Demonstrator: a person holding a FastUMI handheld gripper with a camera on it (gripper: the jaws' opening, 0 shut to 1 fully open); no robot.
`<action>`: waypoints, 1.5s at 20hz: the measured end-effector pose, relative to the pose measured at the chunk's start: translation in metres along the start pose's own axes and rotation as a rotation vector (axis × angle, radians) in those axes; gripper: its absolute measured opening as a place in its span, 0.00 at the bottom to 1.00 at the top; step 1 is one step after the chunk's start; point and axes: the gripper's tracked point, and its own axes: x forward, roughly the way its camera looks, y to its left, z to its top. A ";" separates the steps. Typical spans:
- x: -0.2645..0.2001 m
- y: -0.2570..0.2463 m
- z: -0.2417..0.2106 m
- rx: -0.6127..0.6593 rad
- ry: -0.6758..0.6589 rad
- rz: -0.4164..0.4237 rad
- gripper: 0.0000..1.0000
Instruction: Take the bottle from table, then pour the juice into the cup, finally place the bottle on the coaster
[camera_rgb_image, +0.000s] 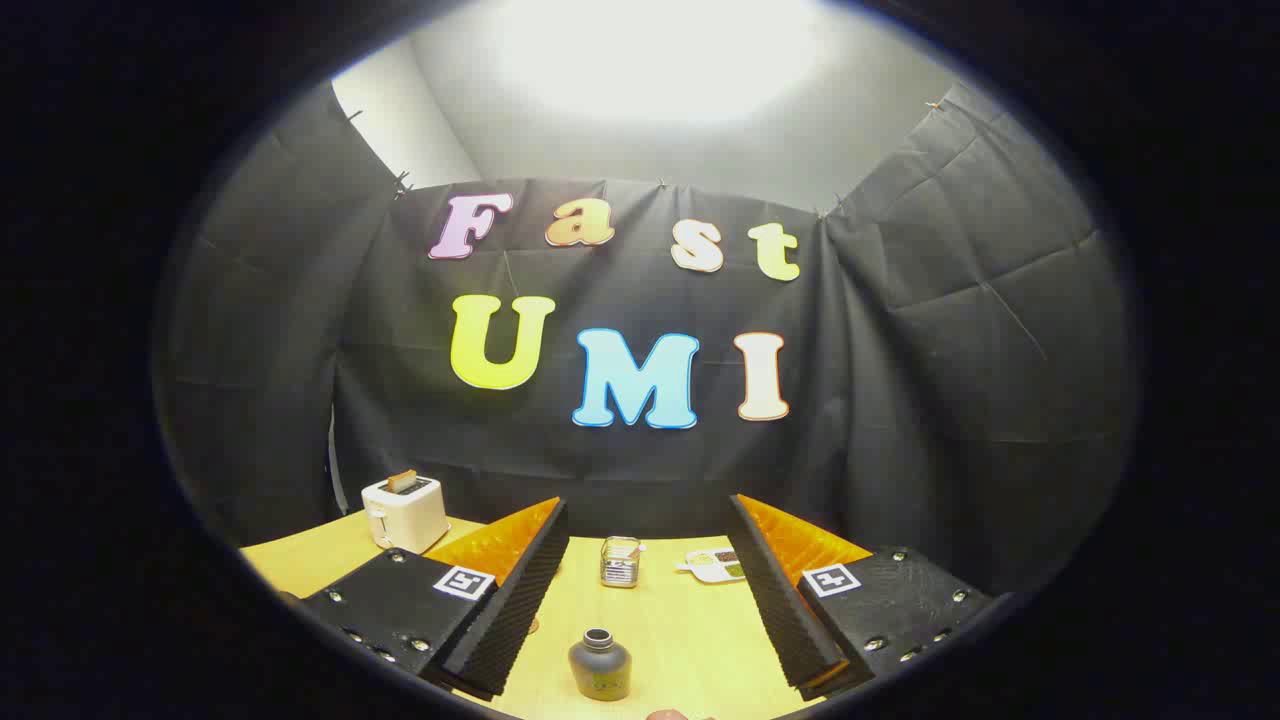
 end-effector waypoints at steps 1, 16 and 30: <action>0.003 0.003 0.001 0.008 0.000 0.013 0.97; 0.019 0.000 0.021 0.075 -0.024 0.040 0.97; 0.036 0.003 0.016 0.083 -0.043 0.077 0.97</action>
